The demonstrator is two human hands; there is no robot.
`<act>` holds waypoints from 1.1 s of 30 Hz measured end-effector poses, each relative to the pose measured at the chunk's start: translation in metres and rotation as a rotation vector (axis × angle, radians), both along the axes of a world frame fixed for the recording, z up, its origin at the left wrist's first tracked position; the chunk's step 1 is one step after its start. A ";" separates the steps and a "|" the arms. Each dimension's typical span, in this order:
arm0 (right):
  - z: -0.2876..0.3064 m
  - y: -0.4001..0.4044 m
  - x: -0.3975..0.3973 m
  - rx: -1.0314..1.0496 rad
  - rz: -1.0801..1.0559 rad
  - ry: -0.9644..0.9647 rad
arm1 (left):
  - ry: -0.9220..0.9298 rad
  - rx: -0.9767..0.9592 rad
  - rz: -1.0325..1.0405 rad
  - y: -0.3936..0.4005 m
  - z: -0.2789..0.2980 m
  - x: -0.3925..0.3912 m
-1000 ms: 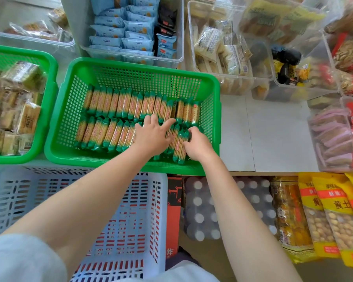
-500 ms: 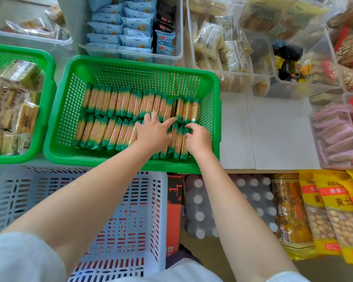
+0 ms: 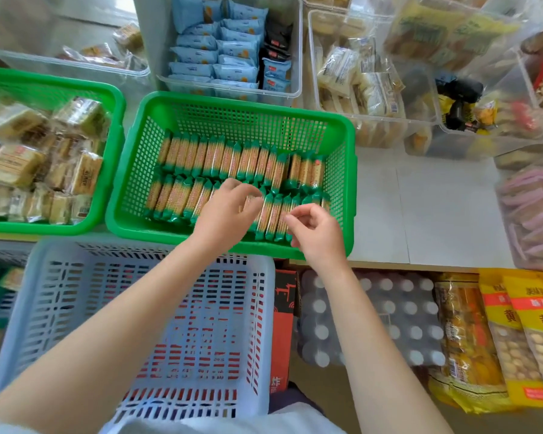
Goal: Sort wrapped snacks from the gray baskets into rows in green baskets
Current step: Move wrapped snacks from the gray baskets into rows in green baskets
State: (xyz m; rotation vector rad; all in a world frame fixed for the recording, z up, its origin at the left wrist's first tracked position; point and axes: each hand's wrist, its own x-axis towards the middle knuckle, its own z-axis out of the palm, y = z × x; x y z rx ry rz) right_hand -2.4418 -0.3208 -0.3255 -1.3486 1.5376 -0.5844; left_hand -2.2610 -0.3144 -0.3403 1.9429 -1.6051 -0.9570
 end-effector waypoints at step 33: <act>-0.151 0.285 0.542 0.645 0.496 0.491 | 0.082 0.540 0.478 0.383 -0.118 0.510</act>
